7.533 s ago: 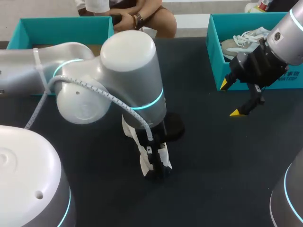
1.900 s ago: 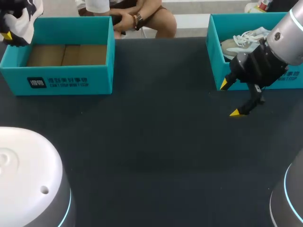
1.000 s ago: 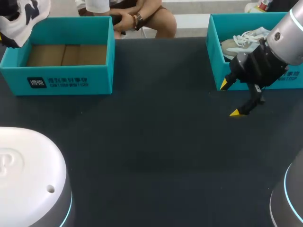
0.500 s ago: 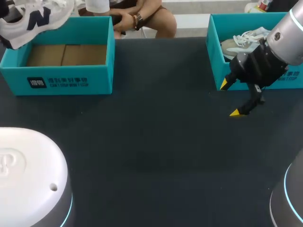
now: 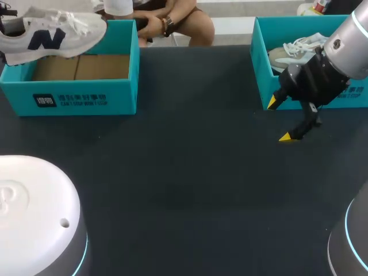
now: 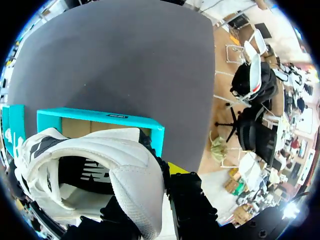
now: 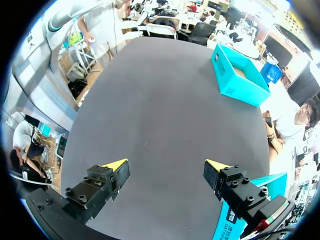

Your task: Take the shoe out of the shoebox, open the shoe tongue, remove and reinsert the insole, then place the shoe into the shoebox

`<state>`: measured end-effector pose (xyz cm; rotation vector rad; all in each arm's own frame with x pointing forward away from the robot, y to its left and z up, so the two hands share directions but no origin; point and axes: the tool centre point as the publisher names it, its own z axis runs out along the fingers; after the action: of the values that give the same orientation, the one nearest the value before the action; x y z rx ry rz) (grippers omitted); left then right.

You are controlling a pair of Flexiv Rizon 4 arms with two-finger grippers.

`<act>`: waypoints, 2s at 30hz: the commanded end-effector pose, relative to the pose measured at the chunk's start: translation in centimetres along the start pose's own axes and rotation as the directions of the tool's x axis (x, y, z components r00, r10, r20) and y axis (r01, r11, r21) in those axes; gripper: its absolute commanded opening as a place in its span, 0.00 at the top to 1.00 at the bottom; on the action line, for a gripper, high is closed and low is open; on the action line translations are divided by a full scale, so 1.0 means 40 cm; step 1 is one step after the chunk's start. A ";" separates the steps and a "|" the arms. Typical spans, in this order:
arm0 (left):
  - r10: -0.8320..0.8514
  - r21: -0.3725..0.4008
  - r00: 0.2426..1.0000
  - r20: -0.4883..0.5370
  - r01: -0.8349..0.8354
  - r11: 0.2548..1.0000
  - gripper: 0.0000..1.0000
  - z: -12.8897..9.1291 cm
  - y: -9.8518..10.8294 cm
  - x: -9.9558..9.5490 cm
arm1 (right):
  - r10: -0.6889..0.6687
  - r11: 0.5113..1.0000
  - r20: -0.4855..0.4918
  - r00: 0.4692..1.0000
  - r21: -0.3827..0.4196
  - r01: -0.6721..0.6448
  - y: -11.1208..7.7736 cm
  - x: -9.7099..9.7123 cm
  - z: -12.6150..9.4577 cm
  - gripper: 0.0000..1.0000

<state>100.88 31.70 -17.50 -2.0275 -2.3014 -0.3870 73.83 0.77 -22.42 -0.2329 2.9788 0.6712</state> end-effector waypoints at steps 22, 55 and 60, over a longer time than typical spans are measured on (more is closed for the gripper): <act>0.066 0.001 0.998 -0.010 -0.066 0.998 1.00 0.048 0.101 -0.045 | 0.000 1.000 0.001 1.000 0.001 0.000 0.000 0.001 0.002 0.00; 0.115 0.143 0.988 -0.103 -0.100 0.985 1.00 0.260 0.204 -0.113 | 0.000 1.000 0.001 1.000 0.001 0.000 0.000 0.001 0.002 0.00; 0.117 0.136 0.989 -0.086 -0.105 0.985 1.00 0.275 0.201 -0.114 | 0.000 1.000 0.001 1.000 0.001 0.000 0.000 0.001 0.002 0.00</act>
<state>110.61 30.29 -27.61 -2.0078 -2.0884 -0.3121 73.83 0.77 -22.42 -0.2330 2.9788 0.6712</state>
